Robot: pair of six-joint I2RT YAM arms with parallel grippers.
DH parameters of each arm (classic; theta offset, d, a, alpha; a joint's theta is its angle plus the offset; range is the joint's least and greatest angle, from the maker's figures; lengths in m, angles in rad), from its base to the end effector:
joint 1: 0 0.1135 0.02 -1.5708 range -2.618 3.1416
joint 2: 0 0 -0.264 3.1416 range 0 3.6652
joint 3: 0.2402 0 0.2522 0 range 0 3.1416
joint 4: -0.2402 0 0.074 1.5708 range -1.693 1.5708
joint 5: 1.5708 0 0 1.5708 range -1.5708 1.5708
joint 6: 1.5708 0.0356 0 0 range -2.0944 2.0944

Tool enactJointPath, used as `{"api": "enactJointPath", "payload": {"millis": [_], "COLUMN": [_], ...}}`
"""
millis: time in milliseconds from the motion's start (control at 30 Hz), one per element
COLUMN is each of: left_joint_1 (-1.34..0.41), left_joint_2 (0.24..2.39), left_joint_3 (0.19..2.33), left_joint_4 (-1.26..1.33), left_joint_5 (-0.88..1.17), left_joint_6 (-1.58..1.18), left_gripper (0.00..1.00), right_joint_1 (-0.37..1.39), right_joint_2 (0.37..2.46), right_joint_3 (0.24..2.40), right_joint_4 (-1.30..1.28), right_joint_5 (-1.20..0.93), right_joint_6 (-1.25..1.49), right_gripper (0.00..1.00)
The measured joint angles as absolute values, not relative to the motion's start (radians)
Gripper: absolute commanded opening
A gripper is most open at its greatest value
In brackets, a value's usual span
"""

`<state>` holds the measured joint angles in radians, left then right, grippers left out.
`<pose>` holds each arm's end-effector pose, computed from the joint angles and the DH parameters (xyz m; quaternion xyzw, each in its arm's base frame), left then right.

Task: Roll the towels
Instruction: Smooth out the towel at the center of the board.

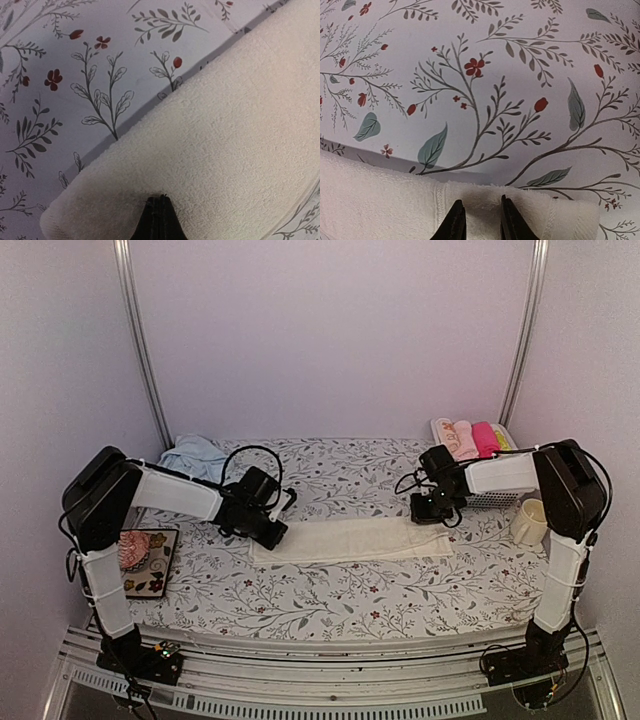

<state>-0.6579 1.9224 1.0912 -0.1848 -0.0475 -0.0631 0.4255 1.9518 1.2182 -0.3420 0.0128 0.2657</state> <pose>0.3002 -0.2298 0.1277 0.2755 0.9212 -0.0752 0.2642 0.3576 0.1615 0.1427 -0.0758 0.9665 0.0772 0.2327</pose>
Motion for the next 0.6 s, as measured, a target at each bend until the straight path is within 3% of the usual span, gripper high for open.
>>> {"api": "enactJointPath", "payload": {"millis": [600], "left_joint_1": [-0.664], "left_joint_2": [1.906], "left_joint_3": [1.066], "left_joint_4": [-0.169], "left_joint_5": [-0.079], "left_joint_6": [-0.057], "left_gripper": [0.0], "right_joint_1": [0.381], "right_joint_2": [1.853], "right_joint_3": [1.129], "right_joint_4": [-0.419], "right_joint_5": [0.15], "right_joint_6": [0.231], "right_gripper": [0.31]}}
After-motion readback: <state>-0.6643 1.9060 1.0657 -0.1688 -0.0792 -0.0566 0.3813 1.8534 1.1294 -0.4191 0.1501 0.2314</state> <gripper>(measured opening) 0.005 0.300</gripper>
